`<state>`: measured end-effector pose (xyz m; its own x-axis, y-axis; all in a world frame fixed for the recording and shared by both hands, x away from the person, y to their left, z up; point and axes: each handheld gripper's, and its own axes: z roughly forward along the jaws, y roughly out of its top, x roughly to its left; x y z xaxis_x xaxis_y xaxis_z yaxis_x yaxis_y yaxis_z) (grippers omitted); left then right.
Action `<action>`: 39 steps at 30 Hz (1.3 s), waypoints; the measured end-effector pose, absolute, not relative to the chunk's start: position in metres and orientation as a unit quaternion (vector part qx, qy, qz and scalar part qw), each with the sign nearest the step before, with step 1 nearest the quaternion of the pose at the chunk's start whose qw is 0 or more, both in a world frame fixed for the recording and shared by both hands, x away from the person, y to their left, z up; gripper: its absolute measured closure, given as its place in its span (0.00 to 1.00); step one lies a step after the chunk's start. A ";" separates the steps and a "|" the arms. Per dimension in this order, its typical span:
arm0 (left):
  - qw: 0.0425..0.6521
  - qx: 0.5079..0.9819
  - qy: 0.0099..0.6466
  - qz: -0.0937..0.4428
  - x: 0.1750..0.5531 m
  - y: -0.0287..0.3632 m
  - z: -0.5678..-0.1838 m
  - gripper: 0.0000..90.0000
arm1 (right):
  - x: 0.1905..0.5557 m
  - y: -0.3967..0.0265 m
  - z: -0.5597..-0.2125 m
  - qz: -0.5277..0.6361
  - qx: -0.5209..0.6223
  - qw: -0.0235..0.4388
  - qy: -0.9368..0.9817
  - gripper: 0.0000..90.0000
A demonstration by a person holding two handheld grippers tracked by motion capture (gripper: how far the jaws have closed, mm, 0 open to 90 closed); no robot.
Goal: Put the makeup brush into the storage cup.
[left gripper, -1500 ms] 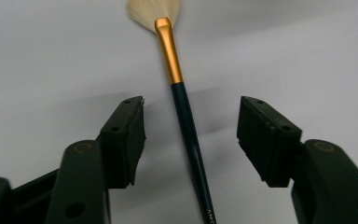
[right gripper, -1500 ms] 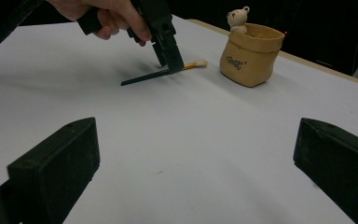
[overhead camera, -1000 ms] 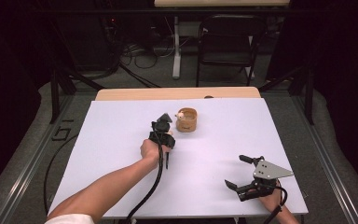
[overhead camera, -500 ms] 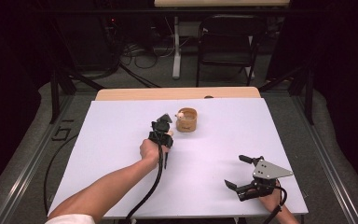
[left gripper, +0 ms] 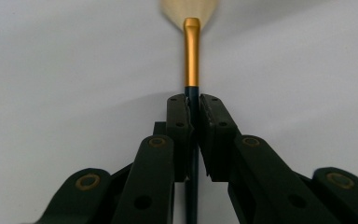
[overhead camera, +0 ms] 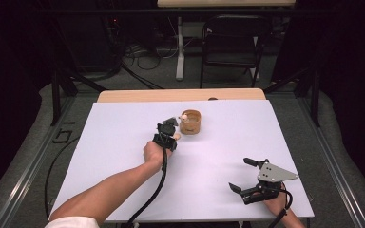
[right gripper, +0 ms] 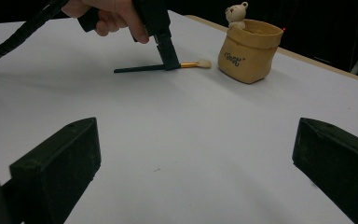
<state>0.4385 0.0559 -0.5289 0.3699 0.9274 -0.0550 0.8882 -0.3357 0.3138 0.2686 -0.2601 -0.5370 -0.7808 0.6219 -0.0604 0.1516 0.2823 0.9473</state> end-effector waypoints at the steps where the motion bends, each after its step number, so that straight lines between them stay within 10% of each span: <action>1: 0.150 0.815 0.556 0.061 0.439 0.058 -0.529 0.92 | 0.269 -0.260 -0.537 0.544 0.251 0.216 0.771 0.01; 39: 0.270 0.836 0.468 0.096 0.413 0.086 -0.500 0.93 | 0.270 -0.261 -0.538 0.539 0.261 0.216 0.771 0.01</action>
